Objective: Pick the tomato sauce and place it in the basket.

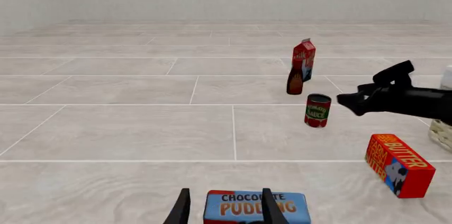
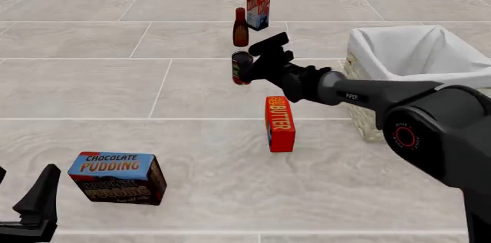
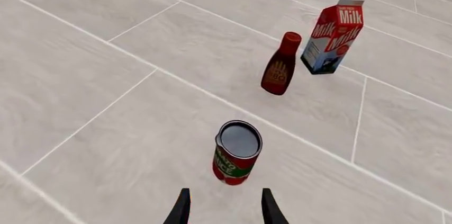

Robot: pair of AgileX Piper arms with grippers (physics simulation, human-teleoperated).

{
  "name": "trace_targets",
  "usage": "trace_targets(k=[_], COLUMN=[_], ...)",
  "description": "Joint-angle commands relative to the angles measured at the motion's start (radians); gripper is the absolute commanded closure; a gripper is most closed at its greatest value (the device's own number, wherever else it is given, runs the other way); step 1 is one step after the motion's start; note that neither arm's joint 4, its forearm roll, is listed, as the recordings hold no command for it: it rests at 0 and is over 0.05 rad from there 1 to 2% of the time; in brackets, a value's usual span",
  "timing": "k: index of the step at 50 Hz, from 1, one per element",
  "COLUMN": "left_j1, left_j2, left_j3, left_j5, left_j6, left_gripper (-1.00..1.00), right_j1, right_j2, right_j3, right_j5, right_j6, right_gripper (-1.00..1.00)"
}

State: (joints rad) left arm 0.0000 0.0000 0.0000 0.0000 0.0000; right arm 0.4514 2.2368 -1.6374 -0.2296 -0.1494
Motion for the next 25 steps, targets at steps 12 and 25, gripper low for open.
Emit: trace_targets(k=[12, 25], left_j1=[0.0, 0.0], left_j2=[0.0, 0.0], left_j3=[0.0, 0.0], left_j5=[0.0, 0.0], left_j6=[0.0, 0.0], left_gripper=[-1.0, -1.0], right_j1=[-0.01, -0.026], right_j2=[0.131, 0.208], right_j3=[-0.173, -0.294], right_j5=[0.062, 0.112], right_j6=[-0.003, 0.005], right_gripper=[-1.0, -1.0])
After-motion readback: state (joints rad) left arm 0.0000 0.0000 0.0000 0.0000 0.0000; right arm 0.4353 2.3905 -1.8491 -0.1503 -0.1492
